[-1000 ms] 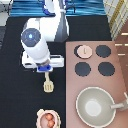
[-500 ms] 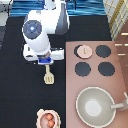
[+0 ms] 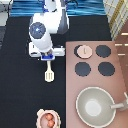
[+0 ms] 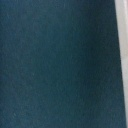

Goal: Take the lid off the pot, put the pot on the plate, and use the tool to push the pot to the front of the table.

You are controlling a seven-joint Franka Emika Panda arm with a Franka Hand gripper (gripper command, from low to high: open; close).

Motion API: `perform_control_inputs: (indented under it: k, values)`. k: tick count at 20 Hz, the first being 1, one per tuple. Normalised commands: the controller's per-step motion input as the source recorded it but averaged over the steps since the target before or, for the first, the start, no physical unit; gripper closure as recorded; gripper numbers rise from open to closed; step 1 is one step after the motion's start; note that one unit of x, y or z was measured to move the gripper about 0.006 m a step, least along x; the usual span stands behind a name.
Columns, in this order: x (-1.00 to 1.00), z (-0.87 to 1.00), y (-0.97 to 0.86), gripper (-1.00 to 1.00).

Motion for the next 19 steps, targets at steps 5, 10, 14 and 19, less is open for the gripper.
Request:
perform_control_inputs:
  k: [5,10,14,19]
  values:
    - [-0.31,0.89,0.14,-1.00]
    - [-0.30,0.89,0.13,-1.00]
    - [-0.23,0.96,0.25,-1.00]
    - [-0.10,0.92,0.10,-1.00]
